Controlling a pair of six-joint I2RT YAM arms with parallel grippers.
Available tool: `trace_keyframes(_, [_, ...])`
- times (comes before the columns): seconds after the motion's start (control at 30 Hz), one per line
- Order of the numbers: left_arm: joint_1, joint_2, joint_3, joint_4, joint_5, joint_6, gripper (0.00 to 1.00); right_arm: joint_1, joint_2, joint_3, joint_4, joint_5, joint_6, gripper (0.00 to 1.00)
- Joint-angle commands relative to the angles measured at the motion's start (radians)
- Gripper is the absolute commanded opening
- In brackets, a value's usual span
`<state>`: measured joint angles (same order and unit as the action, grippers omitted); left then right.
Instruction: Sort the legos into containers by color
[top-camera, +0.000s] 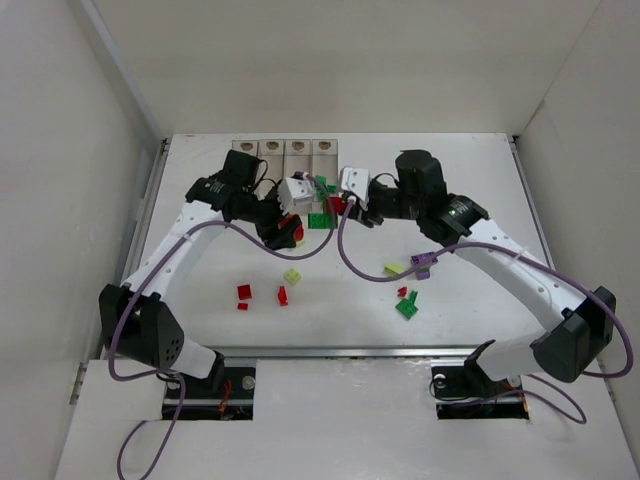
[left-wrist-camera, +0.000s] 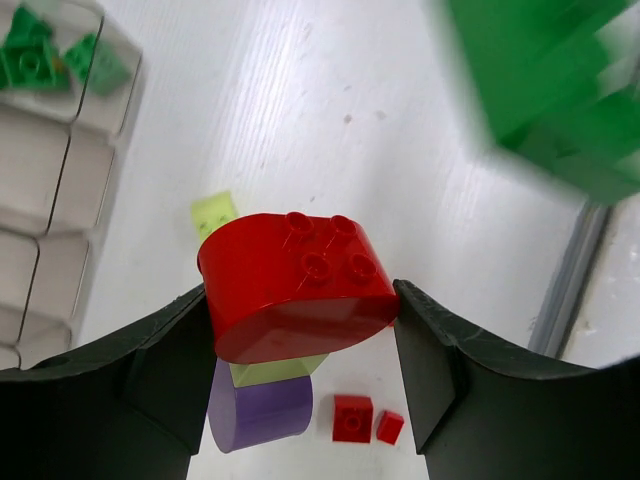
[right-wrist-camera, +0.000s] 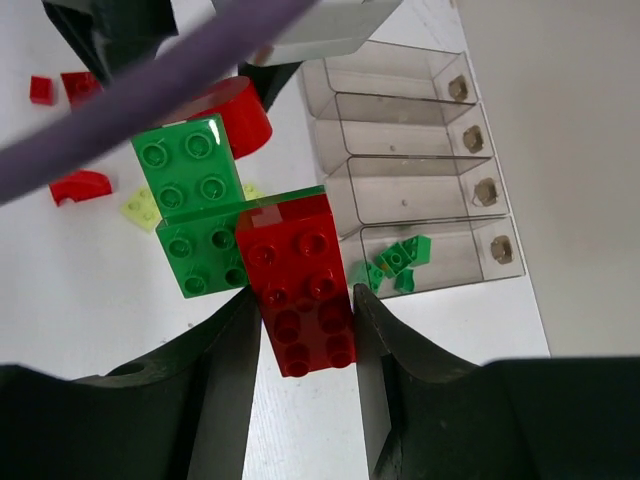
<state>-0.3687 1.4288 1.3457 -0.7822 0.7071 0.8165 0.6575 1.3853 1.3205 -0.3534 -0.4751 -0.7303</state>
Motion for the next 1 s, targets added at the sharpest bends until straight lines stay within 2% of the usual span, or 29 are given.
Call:
trace_keyframes(0.0, [0.034,0.007,-0.017,0.063,-0.070,-0.040,0.00,-0.039,-0.052,0.000,0.102,-0.063,0.074,0.00])
trace_keyframes(0.13, [0.034,0.007,-0.026,0.093,-0.080,-0.051,0.00,-0.058,-0.019,0.000,0.151,-0.094,0.130,0.00])
trace_keyframes(0.27, [0.034,-0.002,-0.085,0.132,-0.173,-0.091,0.00,-0.067,0.021,0.019,0.160,-0.074,0.198,0.00])
trace_keyframes(0.37, [0.034,-0.002,-0.218,0.184,-0.260,-0.090,0.00,-0.076,0.032,0.019,0.160,-0.034,0.210,0.00])
trace_keyframes(0.4, [0.034,-0.002,-0.300,0.207,-0.331,-0.080,0.00,-0.076,0.032,0.019,0.160,-0.019,0.210,0.00])
trace_keyframes(0.53, [0.043,-0.033,-0.445,0.319,-0.429,-0.017,0.00,-0.085,0.043,0.008,0.160,0.056,0.220,0.00])
trace_keyframes(0.7, [0.053,-0.068,-0.456,0.370,-0.379,-0.005,0.00,-0.085,0.064,-0.012,0.160,0.079,0.220,0.00])
trace_keyframes(0.73, [0.053,-0.068,-0.439,0.370,-0.370,-0.023,0.06,-0.085,0.075,-0.012,0.160,0.079,0.220,0.00])
trace_keyframes(0.77, [0.053,-0.068,-0.439,0.370,-0.357,-0.023,0.06,-0.085,0.087,-0.012,0.160,0.079,0.220,0.00])
trace_keyframes(0.8, [0.053,-0.068,-0.425,0.370,-0.357,-0.037,0.12,-0.085,0.087,-0.012,0.160,0.079,0.229,0.00])
trace_keyframes(0.83, [0.053,-0.059,-0.425,0.370,-0.357,-0.037,0.25,-0.085,0.087,-0.021,0.160,0.090,0.229,0.00])
trace_keyframes(0.93, [0.053,-0.059,-0.416,0.357,-0.347,-0.037,0.35,-0.085,0.087,-0.021,0.160,0.090,0.238,0.00])
trace_keyframes(0.97, [0.053,-0.059,-0.407,0.345,-0.334,-0.037,0.43,-0.085,0.087,-0.021,0.160,0.090,0.238,0.00])
